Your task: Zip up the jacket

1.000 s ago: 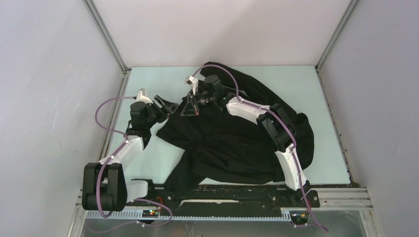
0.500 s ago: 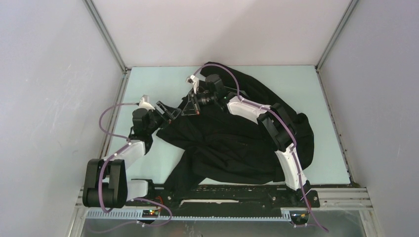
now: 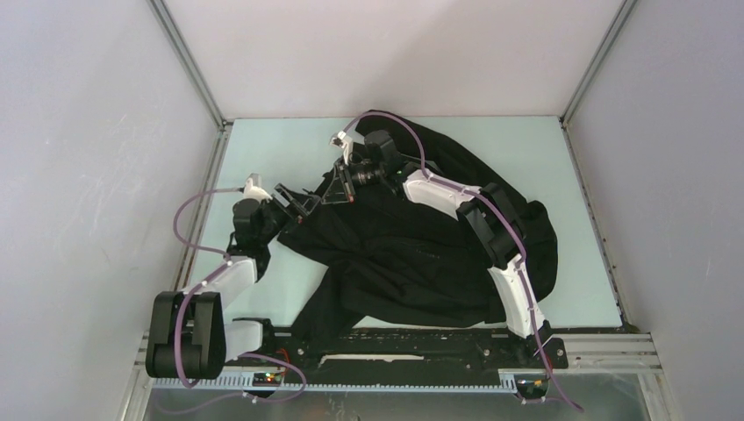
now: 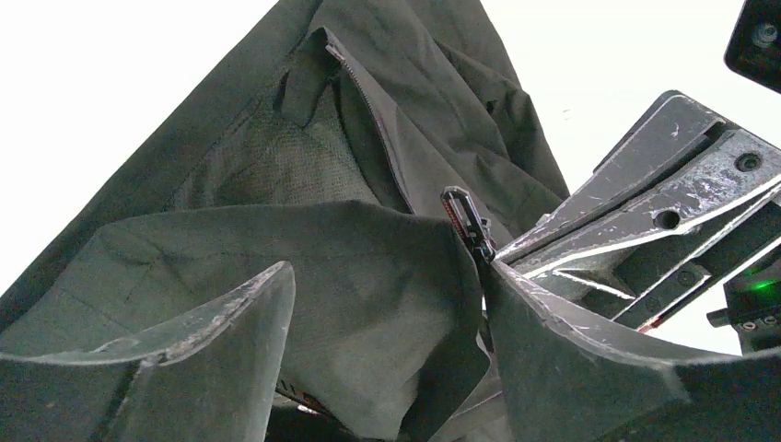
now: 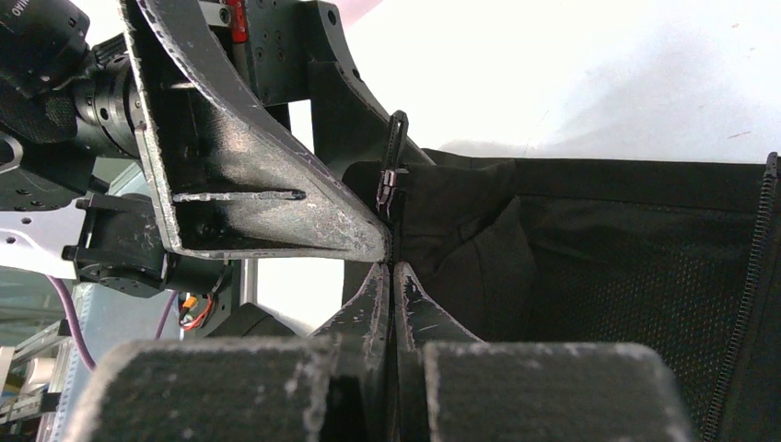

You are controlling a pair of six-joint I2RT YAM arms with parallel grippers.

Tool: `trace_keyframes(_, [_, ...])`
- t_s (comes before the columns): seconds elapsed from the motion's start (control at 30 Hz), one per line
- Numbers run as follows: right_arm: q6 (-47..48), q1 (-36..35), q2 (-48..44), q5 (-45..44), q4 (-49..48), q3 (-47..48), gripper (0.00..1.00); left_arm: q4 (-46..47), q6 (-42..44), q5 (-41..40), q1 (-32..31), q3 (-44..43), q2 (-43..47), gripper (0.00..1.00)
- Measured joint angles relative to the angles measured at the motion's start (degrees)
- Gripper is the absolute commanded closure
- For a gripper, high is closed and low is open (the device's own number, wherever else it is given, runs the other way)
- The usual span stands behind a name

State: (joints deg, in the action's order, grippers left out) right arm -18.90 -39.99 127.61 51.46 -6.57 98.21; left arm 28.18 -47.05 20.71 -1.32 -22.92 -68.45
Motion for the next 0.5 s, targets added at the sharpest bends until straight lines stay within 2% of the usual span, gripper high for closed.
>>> trace_keyframes(0.17, [-0.2, 0.0, 0.4, 0.1, 0.0, 0.0, 1.0, 2.5, -2.0, 0.5, 0.6, 2.2, 0.6, 0.4])
trace_keyframes(0.23, [-0.4, 0.0, 0.6, 0.2, 0.0, 0.1, 1.0, 3.8, -2.9, 1.1, 1.2, 2.8, 0.5, 0.51])
trace_keyframes(0.37, [-1.0, 0.1, 0.9, 0.3, -0.1, 0.4, 1.0, 7.5, -5.1, 2.5, 2.7, 3.5, -1.1, 0.56])
trace_keyframes(0.5, [-1.3, 0.1, 0.9, 0.7, -0.2, 0.5, 1.0, 10.8, -6.7, 3.5, 3.1, 4.0, -3.2, 0.56])
